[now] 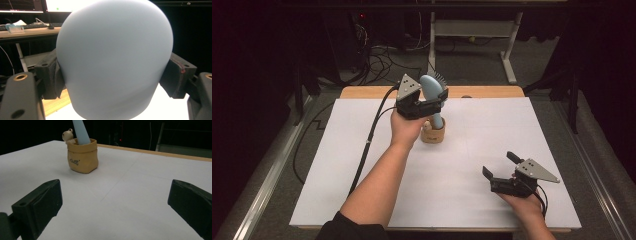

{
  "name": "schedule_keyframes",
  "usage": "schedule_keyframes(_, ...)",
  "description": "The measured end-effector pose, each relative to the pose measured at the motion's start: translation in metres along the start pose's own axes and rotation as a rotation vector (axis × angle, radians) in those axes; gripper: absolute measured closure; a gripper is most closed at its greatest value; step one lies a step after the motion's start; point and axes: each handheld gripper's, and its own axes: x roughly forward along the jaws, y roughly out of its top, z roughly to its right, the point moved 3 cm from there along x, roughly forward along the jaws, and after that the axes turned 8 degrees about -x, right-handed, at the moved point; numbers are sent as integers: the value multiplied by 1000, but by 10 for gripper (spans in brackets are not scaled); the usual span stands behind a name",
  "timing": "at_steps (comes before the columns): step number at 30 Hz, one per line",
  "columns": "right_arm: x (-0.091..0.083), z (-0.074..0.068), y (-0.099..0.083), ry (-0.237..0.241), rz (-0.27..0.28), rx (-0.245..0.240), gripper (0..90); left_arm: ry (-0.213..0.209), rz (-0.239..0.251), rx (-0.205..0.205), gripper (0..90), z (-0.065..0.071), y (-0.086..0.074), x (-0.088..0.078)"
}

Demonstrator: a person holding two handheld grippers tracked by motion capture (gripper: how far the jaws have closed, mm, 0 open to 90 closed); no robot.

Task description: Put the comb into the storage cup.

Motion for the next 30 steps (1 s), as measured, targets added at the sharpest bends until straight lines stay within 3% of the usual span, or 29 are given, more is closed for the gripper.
schedule_keyframes(30, 2, -1, 0, 1, -7, -4, 5, 23, -32, -18, 203, -8, -19, 11)
